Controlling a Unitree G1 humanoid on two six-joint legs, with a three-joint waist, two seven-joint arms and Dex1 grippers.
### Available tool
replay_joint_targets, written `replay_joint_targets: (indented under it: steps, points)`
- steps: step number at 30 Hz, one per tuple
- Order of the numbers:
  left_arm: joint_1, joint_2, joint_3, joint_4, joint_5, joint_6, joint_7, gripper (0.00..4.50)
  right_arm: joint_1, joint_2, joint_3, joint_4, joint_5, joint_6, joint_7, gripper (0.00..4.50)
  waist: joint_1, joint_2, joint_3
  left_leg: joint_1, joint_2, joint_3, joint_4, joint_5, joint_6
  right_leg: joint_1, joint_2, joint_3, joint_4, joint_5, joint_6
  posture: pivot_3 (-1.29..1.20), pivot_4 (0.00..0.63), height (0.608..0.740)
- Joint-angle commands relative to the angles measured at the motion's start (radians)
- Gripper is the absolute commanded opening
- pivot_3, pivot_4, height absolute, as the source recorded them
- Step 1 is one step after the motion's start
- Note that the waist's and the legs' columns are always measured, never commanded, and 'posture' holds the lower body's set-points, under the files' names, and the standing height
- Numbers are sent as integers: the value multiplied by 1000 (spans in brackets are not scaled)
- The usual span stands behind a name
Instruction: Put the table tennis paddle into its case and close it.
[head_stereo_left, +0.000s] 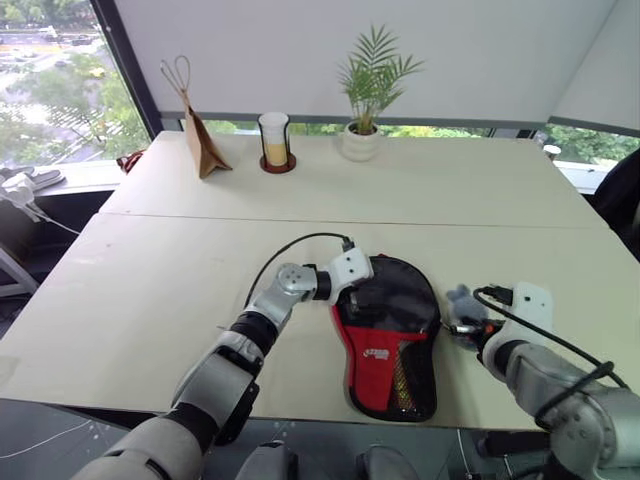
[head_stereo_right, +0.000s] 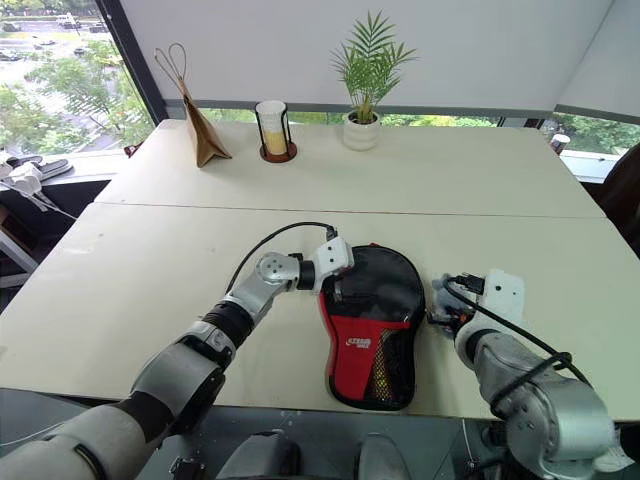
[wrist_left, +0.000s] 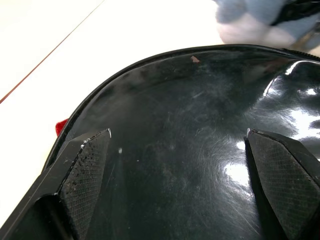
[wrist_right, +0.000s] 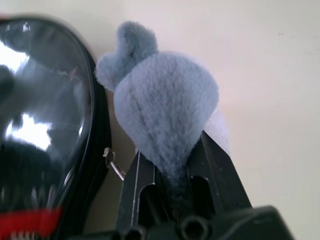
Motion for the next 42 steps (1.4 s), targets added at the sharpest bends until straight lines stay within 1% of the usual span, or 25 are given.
replay_joint_targets:
  steps: [1,6,7,8,9,10,12,15,18,21,25,28,33,35,38,42]
  points:
    - [43,41,-40,95,85,46,15,4500,75,-88,-51,7,263,31,-115,20,5,0,0,0,0,-1,0,0,0,1,0,0,-1,0,0,0,150,740]
    - [42,39,-41,96,84,45,16,4500,116,-240,-84,92,713,31,-363,20,8,-1,1,-1,-1,-8,0,-2,3,4,0,0,-9,0,0,0,150,740]
    - [42,38,-41,96,84,44,17,4500,162,-388,-18,129,949,-112,-511,20,10,-1,0,-1,-1,-9,0,-2,3,5,0,0,-9,0,0,0,150,740]
    - [42,38,-41,96,84,44,17,4500,198,-515,44,153,1144,-241,-637,20,14,1,2,-2,-1,-10,0,-2,3,6,0,0,-9,0,0,0,150,740]
    - [43,38,-41,95,84,44,16,4500,233,-621,96,161,1277,-352,-723,20,19,-1,3,-4,-3,-11,0,-2,4,6,-2,1,-10,-1,1,0,150,740]
    - [44,37,-41,94,84,44,16,4500,259,-701,139,158,1346,-439,-764,20,25,1,3,-4,-4,-10,1,-3,5,7,-3,1,-10,-1,2,0,150,740]
    - [46,36,-42,92,84,44,15,4500,295,-798,197,128,1361,-560,-772,20,33,-2,4,-5,-4,-11,1,-3,5,8,-2,1,-12,-2,4,0,150,740]
    - [50,35,-42,89,83,44,11,4500,310,-895,266,103,1361,-695,-775,20,32,-2,5,-9,-4,-13,3,-3,5,8,-1,0,-16,-2,4,0,150,740]
    - [53,35,-44,86,82,41,4,4500,296,-961,316,98,1361,-777,-773,20,31,-3,5,-10,-4,-13,4,-3,5,9,0,0,-18,-2,4,0,150,740]
    - [55,35,-47,84,82,30,-9,4500,254,-986,349,130,1361,-821,-796,20,30,-4,5,-10,-4,-14,4,-3,5,9,0,0,-19,-2,4,0,150,740]
    - [52,38,-40,79,74,16,-26,4500,144,-975,394,192,1361,-832,-829,20,28,-5,6,-10,-4,-14,4,-3,5,9,-1,0,-20,-2,4,0,150,740]
    - [39,44,-36,82,75,13,-21,4500,26,-959,442,254,1361,-803,-851,20,27,-4,6,-11,-4,-14,4,-3,5,8,-1,0,-20,-2,4,0,150,740]
    - [20,58,-17,79,69,15,10,4500,-200,-886,563,371,1361,-722,-877,20,24,0,3,-15,-3,-14,4,-3,5,4,0,0,-20,-2,4,0,150,740]
    - [14,62,-3,72,56,20,14,4500,-289,-852,615,424,1360,-686,-888,20,20,-2,4,-15,-3,-14,4,-3,5,4,0,0,-20,-2,3,0,150,740]
    - [9,74,23,49,32,32,5,4500,-408,-793,664,507,1263,-620,-867,20,1,-2,5,-15,-3,-14,4,-2,5,4,-1,0,-20,-1,3,0,150,740]
    - [10,91,78,-16,-25,56,-43,4500,-527,-712,684,650,1067,-542,-777,20,-10,0,6,-17,-3,-14,3,-2,5,1,-1,0,-20,-1,3,0,150,740]
